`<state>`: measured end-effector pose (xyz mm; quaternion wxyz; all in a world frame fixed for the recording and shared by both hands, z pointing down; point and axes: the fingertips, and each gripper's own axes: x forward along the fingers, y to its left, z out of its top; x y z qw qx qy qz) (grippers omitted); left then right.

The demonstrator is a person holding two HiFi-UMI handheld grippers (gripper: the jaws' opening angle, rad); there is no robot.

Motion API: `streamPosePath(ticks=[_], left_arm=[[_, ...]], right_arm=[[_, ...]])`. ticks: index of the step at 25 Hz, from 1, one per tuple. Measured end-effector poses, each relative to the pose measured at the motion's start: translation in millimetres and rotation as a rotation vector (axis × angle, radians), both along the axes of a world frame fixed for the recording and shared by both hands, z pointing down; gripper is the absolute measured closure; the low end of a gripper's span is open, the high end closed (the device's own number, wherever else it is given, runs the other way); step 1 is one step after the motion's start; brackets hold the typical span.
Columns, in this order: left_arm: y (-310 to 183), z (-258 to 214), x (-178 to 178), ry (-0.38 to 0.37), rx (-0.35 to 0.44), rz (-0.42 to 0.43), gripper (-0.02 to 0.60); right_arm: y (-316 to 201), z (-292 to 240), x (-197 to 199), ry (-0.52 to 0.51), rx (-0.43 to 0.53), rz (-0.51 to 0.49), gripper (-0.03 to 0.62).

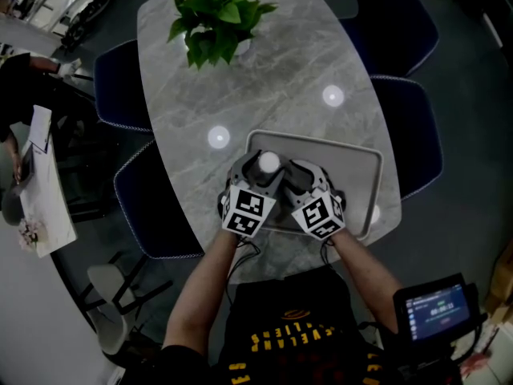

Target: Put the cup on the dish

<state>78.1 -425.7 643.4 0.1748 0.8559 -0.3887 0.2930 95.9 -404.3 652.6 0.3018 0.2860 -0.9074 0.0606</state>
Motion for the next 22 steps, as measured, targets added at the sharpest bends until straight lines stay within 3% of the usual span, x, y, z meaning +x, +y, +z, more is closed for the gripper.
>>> streamPosePath(ticks=[22], left_arm=[[2.9,3.0,-17.7,0.054,-0.051,-0.080,0.305]], right_arm=[[1.4,4.4,8.7,-0.017,-0.019,0.064,0.395]])
